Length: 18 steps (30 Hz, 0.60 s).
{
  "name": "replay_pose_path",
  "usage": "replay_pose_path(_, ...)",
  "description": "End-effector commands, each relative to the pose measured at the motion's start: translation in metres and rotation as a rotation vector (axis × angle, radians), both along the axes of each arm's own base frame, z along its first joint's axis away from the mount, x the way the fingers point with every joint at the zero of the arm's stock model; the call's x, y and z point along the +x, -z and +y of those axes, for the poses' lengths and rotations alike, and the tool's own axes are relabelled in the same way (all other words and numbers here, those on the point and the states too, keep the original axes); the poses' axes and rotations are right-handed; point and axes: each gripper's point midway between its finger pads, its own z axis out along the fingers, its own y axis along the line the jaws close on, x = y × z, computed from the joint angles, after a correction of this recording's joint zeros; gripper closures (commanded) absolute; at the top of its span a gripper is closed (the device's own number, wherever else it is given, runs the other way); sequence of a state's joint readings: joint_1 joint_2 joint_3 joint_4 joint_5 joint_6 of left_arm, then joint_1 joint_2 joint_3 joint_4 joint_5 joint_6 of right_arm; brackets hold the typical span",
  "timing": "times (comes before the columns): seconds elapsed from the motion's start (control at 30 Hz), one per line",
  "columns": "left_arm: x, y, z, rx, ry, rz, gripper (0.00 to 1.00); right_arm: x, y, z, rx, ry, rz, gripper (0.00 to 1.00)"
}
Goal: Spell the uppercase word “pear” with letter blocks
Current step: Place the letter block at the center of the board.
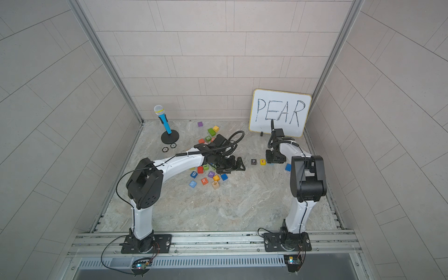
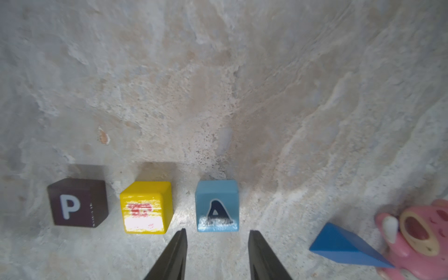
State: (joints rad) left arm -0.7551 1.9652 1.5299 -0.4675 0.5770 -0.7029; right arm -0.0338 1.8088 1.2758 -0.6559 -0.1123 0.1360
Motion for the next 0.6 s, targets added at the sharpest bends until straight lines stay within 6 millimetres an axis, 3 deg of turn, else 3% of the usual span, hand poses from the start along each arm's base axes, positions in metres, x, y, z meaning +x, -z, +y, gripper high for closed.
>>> replay_pose_path(0.0, -0.006, -0.022, 0.007, -0.012, -0.003, -0.029, 0.00, -0.006, -0.032, -0.001, 0.002, 0.013, -0.039, 0.55)
replay_pose_path(0.13, -0.012, -0.025, 0.032, 0.003, -0.033, -0.013, 0.00, -0.022, -0.052, 0.016, 0.032, 0.004, -0.095, 0.54)
replay_pose_path(0.3, 0.003, -0.034, 0.084, 0.028, -0.133, -0.012, 0.00, -0.033, -0.077, 0.053, 0.017, -0.068, -0.176, 0.53)
replay_pose_path(0.47, 0.018, -0.042, 0.125, 0.067, -0.195, -0.036, 0.00, -0.026, -0.089, 0.101, 0.055, -0.165, -0.262, 0.52)
replay_pose_path(0.57, 0.027, -0.039, 0.143, 0.088, -0.223, -0.043, 0.00, -0.018, -0.089, 0.120, 0.061, -0.203, -0.276, 0.52)
